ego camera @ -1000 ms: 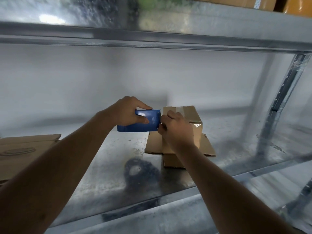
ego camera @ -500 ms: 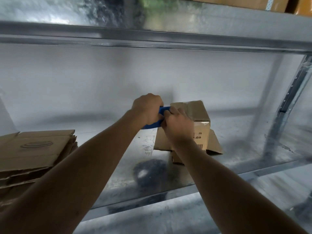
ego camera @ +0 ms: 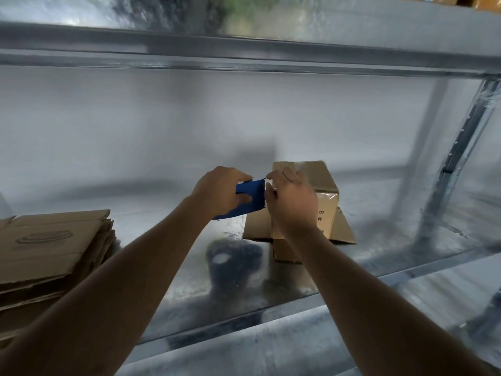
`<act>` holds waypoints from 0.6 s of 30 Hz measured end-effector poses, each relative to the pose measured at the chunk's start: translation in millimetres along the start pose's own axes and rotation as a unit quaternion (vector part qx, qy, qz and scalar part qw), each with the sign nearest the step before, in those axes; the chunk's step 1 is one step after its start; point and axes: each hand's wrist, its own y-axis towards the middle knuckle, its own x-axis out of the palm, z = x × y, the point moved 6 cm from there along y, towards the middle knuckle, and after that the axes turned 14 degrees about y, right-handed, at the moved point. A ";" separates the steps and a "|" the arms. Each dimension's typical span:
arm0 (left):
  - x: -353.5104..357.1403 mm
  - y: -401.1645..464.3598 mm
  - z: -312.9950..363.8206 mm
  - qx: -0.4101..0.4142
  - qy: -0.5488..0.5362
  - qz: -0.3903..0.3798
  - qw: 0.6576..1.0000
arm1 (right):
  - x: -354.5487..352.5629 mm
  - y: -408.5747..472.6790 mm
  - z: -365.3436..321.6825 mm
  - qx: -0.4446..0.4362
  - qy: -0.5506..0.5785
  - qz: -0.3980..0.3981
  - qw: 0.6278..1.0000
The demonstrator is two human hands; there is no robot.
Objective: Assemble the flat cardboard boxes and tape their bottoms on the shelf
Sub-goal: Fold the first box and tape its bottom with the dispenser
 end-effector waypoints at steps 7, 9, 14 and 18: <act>27.7 -19.2 -22.1 -0.029 0.030 -0.026 0.999 | -5.4 -7.2 0.4 -0.038 0.009 0.040 0.998; 35.4 -25.6 -28.5 -0.040 0.040 -0.034 0.998 | -8.8 -7.5 -2.8 -0.055 0.011 0.052 0.997; 45.3 -33.8 -42.3 -0.057 0.045 -0.040 0.997 | -24.0 -2.2 -9.3 -0.063 0.008 0.090 0.994; 49.4 -36.2 -38.0 -0.058 0.058 -0.070 0.994 | -39.2 2.3 -7.8 -0.054 0.024 0.087 0.994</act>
